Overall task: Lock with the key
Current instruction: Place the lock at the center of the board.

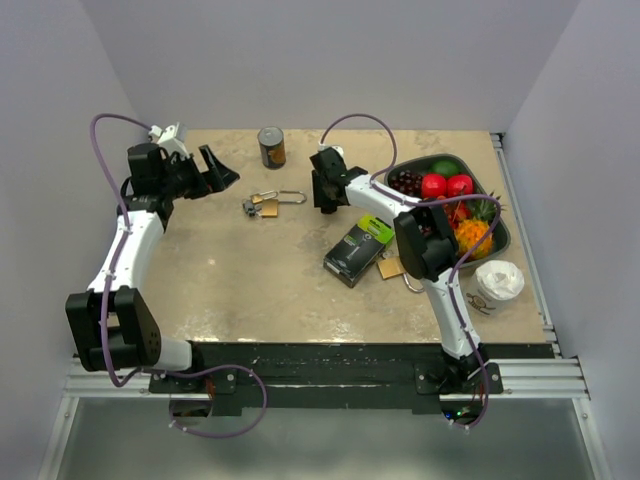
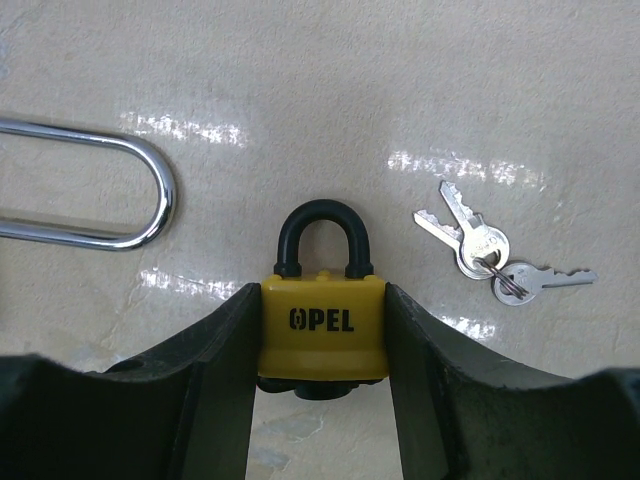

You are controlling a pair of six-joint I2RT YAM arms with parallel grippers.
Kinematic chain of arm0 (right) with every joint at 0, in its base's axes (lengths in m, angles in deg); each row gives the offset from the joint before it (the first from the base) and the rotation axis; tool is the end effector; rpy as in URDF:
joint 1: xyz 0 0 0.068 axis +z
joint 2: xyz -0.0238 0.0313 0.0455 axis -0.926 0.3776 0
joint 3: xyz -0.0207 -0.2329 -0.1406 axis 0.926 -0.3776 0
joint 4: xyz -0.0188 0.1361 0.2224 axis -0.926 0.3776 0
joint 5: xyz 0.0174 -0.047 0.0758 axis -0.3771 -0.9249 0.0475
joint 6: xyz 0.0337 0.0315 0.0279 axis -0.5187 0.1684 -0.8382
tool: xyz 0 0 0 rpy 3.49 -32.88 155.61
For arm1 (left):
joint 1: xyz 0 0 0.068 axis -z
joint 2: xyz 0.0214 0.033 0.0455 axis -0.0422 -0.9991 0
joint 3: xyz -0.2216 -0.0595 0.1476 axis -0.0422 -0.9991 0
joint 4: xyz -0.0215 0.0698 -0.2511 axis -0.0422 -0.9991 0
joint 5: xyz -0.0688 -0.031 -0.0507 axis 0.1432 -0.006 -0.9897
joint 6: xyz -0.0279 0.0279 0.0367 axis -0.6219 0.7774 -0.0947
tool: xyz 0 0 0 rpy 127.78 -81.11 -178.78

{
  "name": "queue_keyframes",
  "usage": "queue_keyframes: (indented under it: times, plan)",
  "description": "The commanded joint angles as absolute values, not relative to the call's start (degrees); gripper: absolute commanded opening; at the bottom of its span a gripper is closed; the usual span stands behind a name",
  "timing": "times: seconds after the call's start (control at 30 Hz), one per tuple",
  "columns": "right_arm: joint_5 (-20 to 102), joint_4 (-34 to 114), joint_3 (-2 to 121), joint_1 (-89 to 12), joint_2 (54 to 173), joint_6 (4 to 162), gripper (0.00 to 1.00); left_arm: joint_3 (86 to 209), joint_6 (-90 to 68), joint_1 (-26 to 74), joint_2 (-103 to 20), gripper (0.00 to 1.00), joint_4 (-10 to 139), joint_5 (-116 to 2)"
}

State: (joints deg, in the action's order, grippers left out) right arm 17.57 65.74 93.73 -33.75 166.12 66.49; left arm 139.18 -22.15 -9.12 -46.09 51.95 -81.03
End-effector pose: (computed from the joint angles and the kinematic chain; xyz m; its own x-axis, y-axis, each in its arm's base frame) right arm 0.4356 0.2832 0.1736 -0.7486 -0.0488 -0.6613 -0.1166 0.9914 0.0589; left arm 0.3195 0.0184 0.3160 -0.5583 -0.3977 -0.7281 0.1725 0.8028 -0.5708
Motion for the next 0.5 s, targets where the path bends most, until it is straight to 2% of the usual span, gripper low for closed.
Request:
queue_keyframes:
  times: [0.0,0.1,0.23,0.47]
  plan:
    - [14.6,64.4,97.1,-33.8,166.1,64.0,0.37,140.7,-17.6,-9.5,-48.1,0.99,50.9,-78.4]
    - [14.9,64.5,96.7,-33.9,165.9,63.5,0.6,142.4,-15.0,-9.4,-50.0,0.99,47.9,-77.1]
    - [15.5,64.7,96.6,-33.9,165.5,63.4,0.67,145.6,-9.4,-9.0,-53.0,0.99,45.6,-74.1]
    - [18.1,62.9,97.7,-33.8,163.8,64.7,0.74,149.9,3.6,-3.8,-60.3,0.99,44.7,-70.9]
